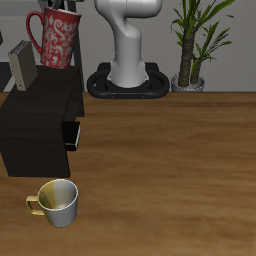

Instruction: Yellow book upright top shelf and black book top region shelf and red mug top shelf

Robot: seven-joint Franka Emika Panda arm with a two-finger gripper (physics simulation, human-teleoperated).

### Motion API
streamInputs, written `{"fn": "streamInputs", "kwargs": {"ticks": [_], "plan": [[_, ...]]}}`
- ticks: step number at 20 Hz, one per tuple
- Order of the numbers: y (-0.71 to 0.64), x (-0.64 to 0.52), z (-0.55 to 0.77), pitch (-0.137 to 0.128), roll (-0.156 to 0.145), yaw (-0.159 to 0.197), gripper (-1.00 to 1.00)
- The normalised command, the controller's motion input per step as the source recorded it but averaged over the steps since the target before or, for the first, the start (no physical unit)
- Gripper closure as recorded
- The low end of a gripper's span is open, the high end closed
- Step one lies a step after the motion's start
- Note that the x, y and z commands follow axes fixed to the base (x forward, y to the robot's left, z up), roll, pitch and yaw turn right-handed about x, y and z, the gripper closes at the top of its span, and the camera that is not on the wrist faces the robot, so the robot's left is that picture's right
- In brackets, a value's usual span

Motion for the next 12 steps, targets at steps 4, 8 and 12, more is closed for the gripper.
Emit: {"fn": "streamInputs", "kwargs": {"ticks": [4, 8, 12], "plan": [[0.07, 0.11, -0.02, 0.059, -0.086, -0.104, 1.00], [0.18, 0.07, -0.24, 0.061, -0.028, -0.006, 1.00], [-0.05, 0.06, -0.24, 0.052, -0.050, -0.054, 1.00]]}}
